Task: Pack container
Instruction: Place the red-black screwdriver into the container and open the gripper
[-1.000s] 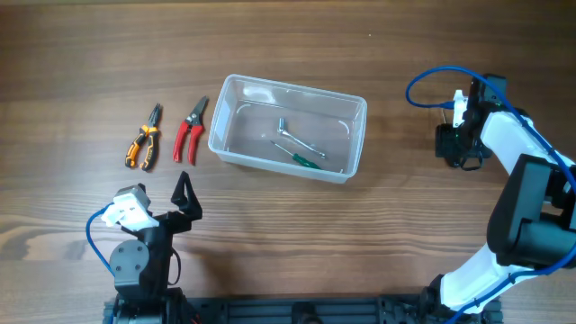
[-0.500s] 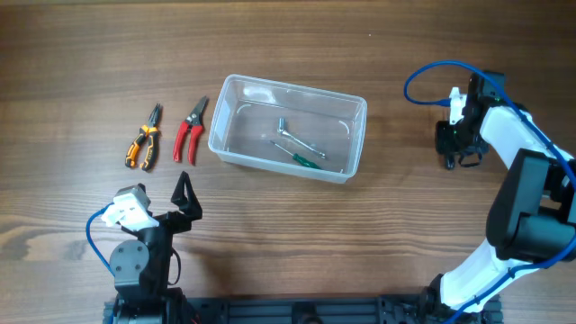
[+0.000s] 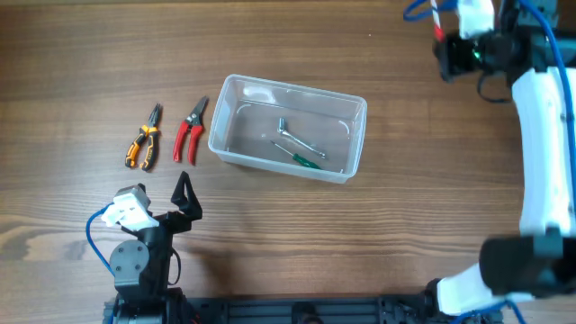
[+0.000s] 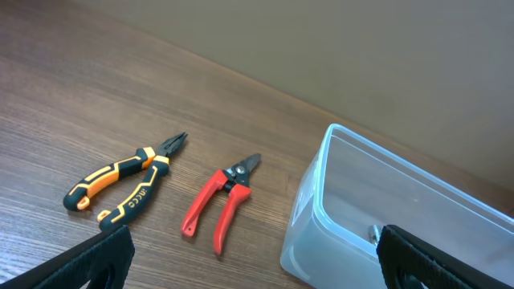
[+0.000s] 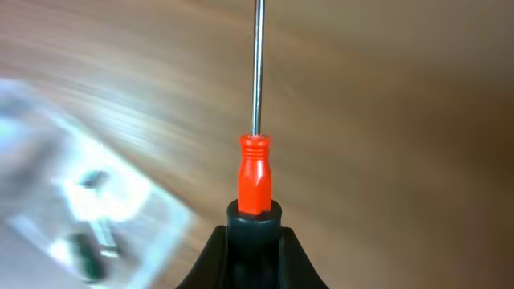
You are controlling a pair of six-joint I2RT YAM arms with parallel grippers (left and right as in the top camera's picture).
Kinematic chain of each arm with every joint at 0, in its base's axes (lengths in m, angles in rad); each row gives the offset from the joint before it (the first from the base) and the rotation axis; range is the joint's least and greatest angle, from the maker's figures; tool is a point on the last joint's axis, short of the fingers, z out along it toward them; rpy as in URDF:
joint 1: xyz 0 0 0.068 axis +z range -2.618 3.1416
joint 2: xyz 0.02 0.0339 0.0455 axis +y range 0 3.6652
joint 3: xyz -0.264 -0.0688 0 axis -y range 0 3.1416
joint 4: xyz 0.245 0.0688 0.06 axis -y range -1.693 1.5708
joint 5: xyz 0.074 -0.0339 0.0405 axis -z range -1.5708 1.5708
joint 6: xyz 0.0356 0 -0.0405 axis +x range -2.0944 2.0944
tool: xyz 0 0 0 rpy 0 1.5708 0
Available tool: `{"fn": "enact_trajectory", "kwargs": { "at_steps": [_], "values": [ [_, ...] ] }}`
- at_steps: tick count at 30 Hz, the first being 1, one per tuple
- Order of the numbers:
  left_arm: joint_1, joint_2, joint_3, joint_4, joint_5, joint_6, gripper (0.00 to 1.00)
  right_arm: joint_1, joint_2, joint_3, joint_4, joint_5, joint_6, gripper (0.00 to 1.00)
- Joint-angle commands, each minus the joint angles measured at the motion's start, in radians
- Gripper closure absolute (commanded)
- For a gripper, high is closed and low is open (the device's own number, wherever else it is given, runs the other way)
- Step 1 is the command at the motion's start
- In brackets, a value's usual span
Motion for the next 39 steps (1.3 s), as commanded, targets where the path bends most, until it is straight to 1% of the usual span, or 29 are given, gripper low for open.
{"fn": "enact_trajectory", "kwargs": {
  "at_steps": [1, 4, 8, 11, 13, 17, 24, 27, 31, 34, 36, 38, 39],
  "values": [
    [0.008, -0.004, -0.003, 0.003, -0.010, -0.012, 0.00, 0.170, -0.063, 0.029, 0.004, -0.134, -0.158, 0.96],
    [0.008, -0.004, -0.003, 0.003, -0.010, -0.012, 0.00, 0.333, -0.057, 0.022, -0.009, -0.103, -0.279, 0.96],
    [0.008, -0.004, -0.003, 0.003, -0.010, -0.012, 0.00, 0.479, -0.014, 0.019, -0.032, 0.018, -0.364, 0.96],
    [0.008, -0.004, -0.003, 0.003, -0.010, -0.012, 0.00, 0.537, 0.038, 0.019, -0.056, 0.089, -0.414, 0.96],
    [0.008, -0.004, -0.003, 0.003, -0.010, -0.012, 0.00, 0.550, 0.076, 0.019, -0.060, 0.131, -0.415, 0.96],
    [0.008, -0.004, -0.003, 0.003, -0.010, -0.012, 0.00, 0.556, 0.200, 0.019, -0.087, 0.145, -0.490, 0.96],
    [0.008, -0.004, -0.003, 0.003, -0.010, -0.012, 0.00, 0.555, 0.399, 0.019, -0.083, 0.190, -0.484, 0.96],
    [0.008, -0.004, -0.003, 0.003, -0.010, -0.012, 0.00, 0.555, 0.465, 0.019, -0.060, 0.190, -0.443, 0.96],
    [0.008, -0.004, -0.003, 0.003, -0.010, -0.012, 0.00, 0.551, 0.500, 0.019, 0.016, 0.190, -0.343, 0.96],
    [0.008, -0.004, -0.003, 0.003, -0.010, -0.012, 0.00, 0.549, 0.500, 0.019, 0.038, 0.195, -0.311, 0.96],
    [0.008, -0.004, -0.003, 0.003, -0.010, -0.012, 0.00, 0.547, 0.500, 0.019, 0.040, 0.257, -0.267, 0.96],
    [0.008, -0.004, -0.003, 0.003, -0.010, -0.012, 0.00, 0.541, 0.501, 0.019, 0.039, 0.280, -0.249, 0.96],
    [0.008, -0.004, -0.003, 0.003, -0.010, -0.012, 0.00, 0.537, 0.501, 0.019, 0.038, 0.282, -0.249, 0.90]
  ]
}}
